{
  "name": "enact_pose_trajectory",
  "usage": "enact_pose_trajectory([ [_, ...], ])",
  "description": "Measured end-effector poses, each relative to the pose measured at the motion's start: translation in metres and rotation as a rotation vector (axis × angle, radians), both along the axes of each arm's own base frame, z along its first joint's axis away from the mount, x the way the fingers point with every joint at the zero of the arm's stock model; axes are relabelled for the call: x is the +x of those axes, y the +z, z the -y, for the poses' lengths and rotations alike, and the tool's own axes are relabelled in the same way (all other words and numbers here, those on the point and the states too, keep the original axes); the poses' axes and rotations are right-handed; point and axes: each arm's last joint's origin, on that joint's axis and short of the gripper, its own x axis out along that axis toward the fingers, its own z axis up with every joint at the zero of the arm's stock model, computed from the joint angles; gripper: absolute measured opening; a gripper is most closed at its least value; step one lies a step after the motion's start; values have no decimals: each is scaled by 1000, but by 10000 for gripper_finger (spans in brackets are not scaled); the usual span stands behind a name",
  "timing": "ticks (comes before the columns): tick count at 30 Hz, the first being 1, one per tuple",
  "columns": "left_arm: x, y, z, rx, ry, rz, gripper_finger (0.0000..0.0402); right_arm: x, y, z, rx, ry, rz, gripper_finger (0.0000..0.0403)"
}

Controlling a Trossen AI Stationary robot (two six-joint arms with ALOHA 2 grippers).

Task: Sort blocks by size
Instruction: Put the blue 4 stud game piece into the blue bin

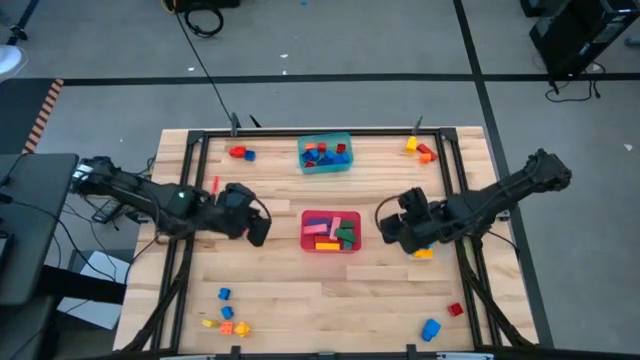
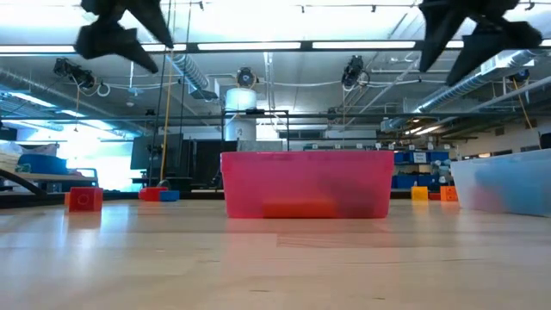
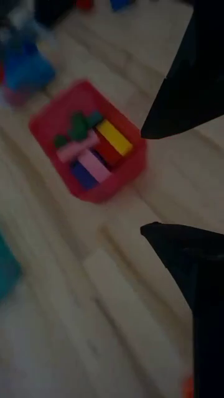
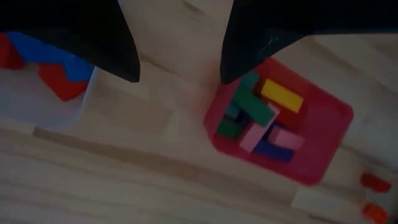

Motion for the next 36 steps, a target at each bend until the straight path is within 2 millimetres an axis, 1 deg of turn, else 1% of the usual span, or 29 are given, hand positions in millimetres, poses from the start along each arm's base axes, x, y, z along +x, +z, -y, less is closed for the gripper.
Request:
enact_pose_trajectory([
  [5, 13, -10, 22, -64, 70, -70, 241, -5, -2, -13, 10, 73, -10, 239],
  [8, 21, -15, 33, -143, 87, -105, 241, -9, -2, -23, 12, 124, -12, 238],
  [11, 25, -24, 43, -232, 106, -157, 241, -14, -2, -32, 9, 171, -12, 236],
  [14, 25, -33, 59, -298, 129, -186, 241, -18, -1, -38, -12, 207, -4, 236],
  [17, 23, -40, 77, -340, 131, -201, 241, -20, -1, -42, -19, 232, -5, 238],
  [21, 15, -49, 97, -381, 150, -248, 241, -22, -1, -45, -30, 268, -9, 236],
  [24, 9, -53, 106, -409, 189, -283, 241, -24, -1, -48, -30, 283, -7, 234],
  [28, 0, -64, 115, -407, 218, -395, 241, -25, -1, -52, -27, 304, 1, 234],
  [36, -10, -86, 134, -362, 207, -581, 241, -28, 0, -59, -54, 324, 47, 234],
])
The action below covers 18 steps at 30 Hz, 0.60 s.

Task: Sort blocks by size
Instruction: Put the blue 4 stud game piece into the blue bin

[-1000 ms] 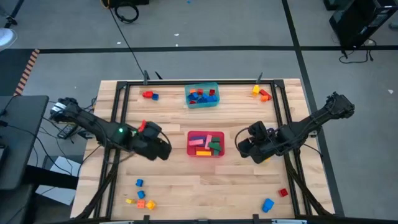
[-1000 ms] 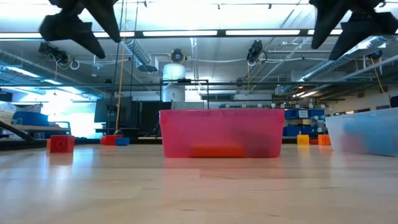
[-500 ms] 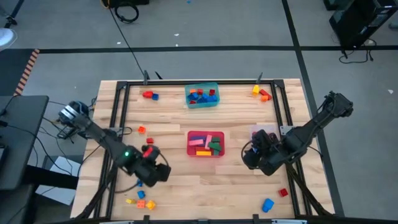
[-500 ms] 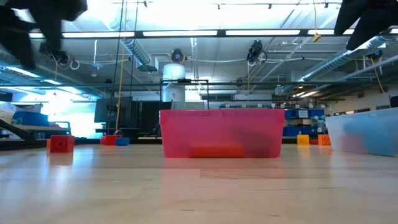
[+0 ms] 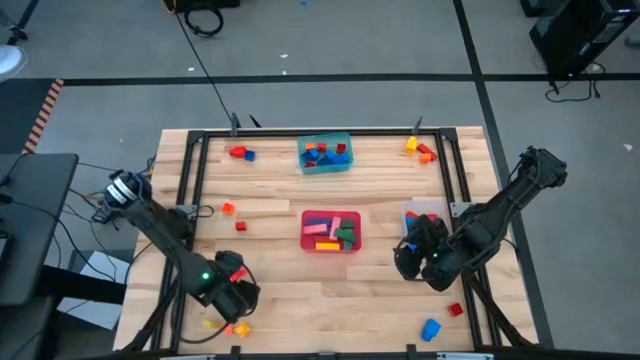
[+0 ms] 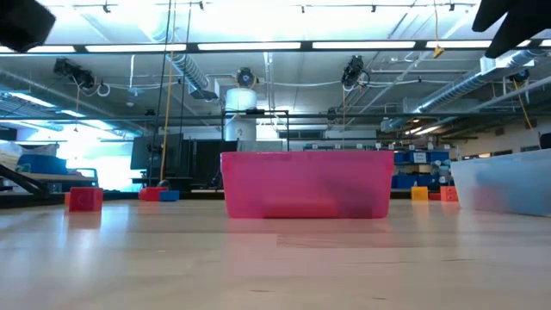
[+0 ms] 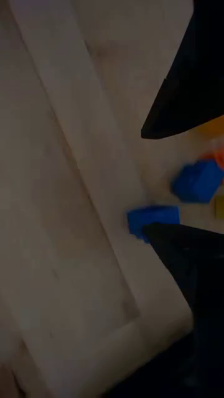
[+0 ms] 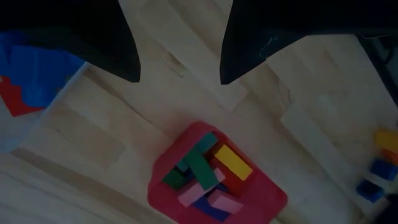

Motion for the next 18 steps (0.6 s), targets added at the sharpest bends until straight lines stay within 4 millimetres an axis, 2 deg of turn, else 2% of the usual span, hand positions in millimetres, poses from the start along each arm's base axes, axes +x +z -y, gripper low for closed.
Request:
enact_pose_trajectory([
  [7, -10, -13, 8, 20, 48, -67, 241, 0, 0, -1, 3, 1, 9, 234],
  [18, -21, -44, 10, -49, 118, -56, 240, 1, 0, -1, 5, 0, 11, 231],
])
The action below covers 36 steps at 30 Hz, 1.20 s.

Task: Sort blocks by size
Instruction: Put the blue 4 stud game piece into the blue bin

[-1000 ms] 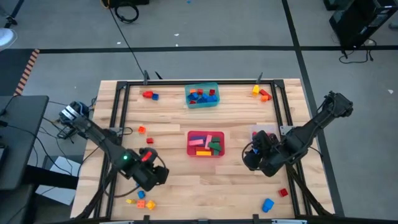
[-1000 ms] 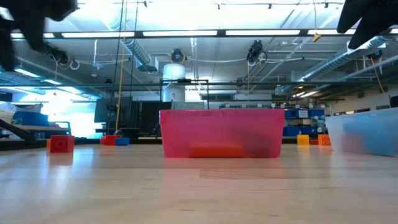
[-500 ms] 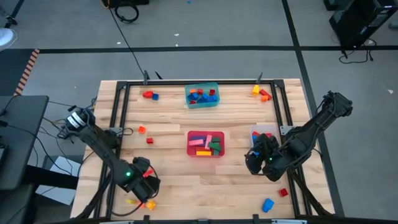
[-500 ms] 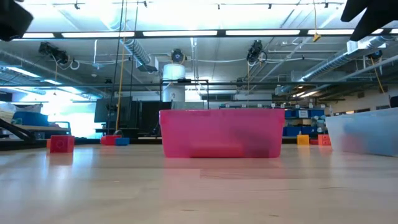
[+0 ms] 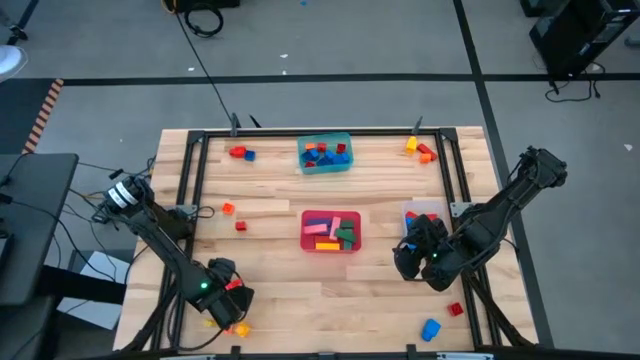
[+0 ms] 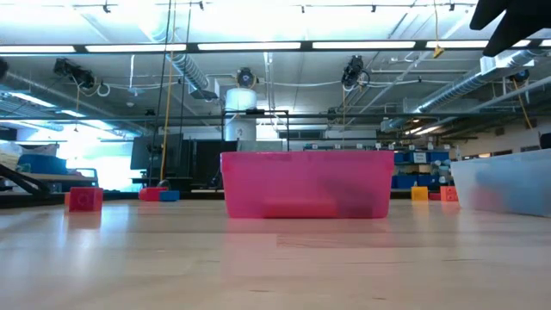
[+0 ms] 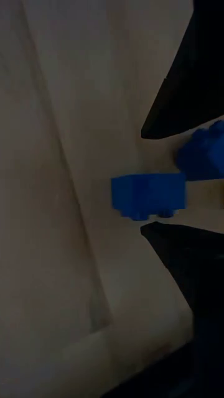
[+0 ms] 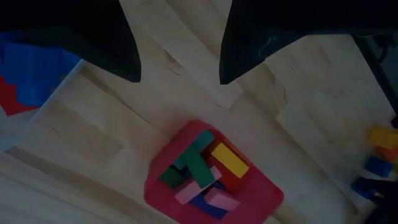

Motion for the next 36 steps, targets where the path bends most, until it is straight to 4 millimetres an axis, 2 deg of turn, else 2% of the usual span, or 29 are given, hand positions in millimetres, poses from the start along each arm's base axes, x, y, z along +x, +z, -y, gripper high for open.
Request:
enact_pose_trajectory([
  [6, -3, -14, -4, -20, 11, 6, 216, 0, 0, 0, 0, 0, -1, 232],
  [16, -4, -17, -4, -30, 9, 10, 100, 0, 0, 0, -8, 12, -4, 230],
  [21, -1, -13, -2, -74, 11, 48, 93, 0, 0, 0, -12, 19, -6, 227],
  [25, 2, 1, -7, -99, 31, 128, 93, 0, 0, 0, -16, 24, -7, 226],
  [29, 9, 28, -21, -47, 45, 295, 93, 0, 0, 0, -26, 39, -11, 228],
  [32, 15, 51, -42, 7, 10, 384, 93, 0, 0, 0, -27, 38, -11, 227],
  [36, 27, 80, -80, 89, -60, 448, 93, 2, 0, 2, -36, 24, -3, 225],
])
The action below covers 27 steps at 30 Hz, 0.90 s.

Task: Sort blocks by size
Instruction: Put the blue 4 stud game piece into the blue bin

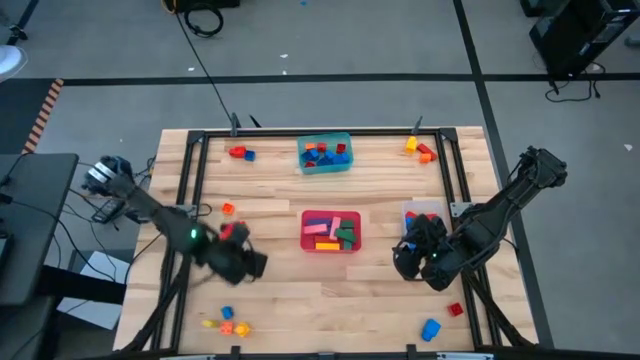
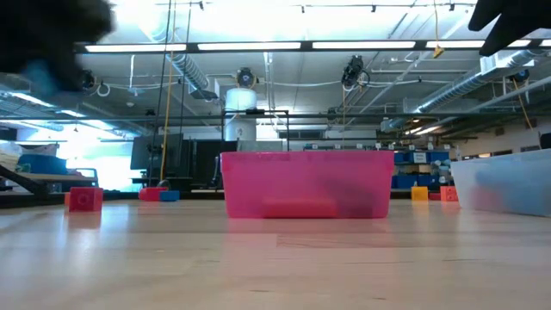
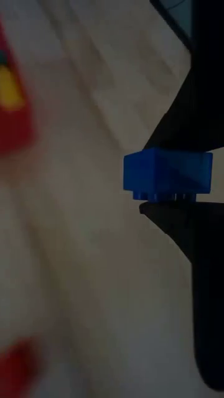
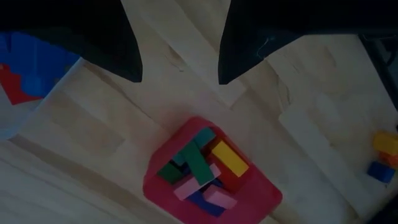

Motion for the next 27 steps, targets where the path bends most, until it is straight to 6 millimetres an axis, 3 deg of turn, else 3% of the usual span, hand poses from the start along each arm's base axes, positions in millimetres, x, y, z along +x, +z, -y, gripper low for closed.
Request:
enact_pose_trajectory([
  [6, 29, 32, -77, 181, -129, 43, 93, 7, 0, 10, -6, -57, 6, 227],
  [15, 69, 63, -225, 345, -303, 86, 93, 21, 0, 34, 14, -205, 20, 225],
  [22, 117, 53, -311, 380, -490, 28, 93, 29, 1, 46, 74, -339, 70, 225],
  [27, 151, 17, -347, 354, -597, -58, 94, 35, 2, 53, 114, -403, 114, 226],
])
